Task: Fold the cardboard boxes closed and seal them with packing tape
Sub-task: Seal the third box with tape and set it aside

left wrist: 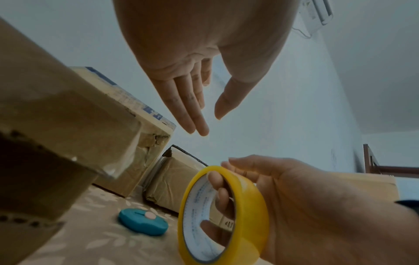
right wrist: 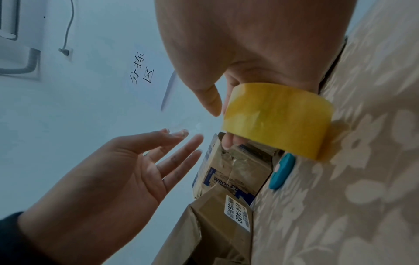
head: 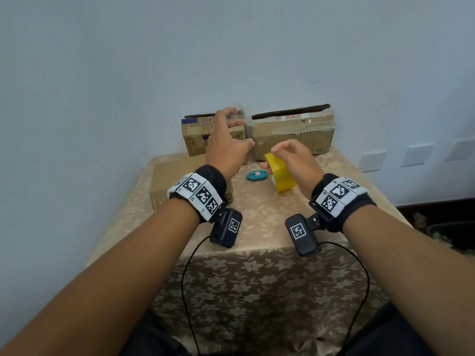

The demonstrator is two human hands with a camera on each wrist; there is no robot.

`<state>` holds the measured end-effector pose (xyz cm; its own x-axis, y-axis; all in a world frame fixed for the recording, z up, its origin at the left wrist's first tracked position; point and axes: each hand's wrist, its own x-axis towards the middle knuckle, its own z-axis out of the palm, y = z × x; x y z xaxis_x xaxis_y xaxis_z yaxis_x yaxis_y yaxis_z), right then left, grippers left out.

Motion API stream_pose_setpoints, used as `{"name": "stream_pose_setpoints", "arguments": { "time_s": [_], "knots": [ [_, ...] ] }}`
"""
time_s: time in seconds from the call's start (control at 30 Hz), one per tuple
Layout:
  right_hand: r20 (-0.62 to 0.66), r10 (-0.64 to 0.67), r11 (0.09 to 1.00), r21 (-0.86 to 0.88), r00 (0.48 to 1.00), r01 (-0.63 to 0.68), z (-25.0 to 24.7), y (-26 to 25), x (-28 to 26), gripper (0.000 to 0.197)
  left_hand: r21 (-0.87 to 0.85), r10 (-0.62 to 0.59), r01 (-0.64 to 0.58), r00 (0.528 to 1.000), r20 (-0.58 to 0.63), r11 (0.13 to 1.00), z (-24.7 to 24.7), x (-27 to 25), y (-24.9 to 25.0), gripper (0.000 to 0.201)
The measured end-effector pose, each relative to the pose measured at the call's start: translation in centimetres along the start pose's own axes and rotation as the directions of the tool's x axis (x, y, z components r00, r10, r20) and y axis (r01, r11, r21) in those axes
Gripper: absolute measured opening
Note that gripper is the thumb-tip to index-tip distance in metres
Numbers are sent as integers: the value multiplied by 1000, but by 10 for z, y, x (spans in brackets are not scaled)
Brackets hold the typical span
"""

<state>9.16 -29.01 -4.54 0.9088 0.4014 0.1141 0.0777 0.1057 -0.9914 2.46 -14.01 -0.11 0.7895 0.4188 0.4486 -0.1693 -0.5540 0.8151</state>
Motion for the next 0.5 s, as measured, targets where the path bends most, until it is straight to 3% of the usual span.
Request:
{"name": "stream_pose_setpoints", "arguments": {
  "time_s": [0.13,0.33,0.5],
  "knots": [
    [-25,8,998,66,1000,-7,-2,-1,1,10,-50,-20,19,1000,-12,999,0,0,0,76],
    [46,14,991,130,999,-20,3,-5,0,28,-4,-15,15,999,38,1000,0,-4,0,79],
    [65,-3,993,122,998,-5,6,-7,-2,31,-72,-17,14,999,-40,997,-3,-2,1,51]
  ]
}}
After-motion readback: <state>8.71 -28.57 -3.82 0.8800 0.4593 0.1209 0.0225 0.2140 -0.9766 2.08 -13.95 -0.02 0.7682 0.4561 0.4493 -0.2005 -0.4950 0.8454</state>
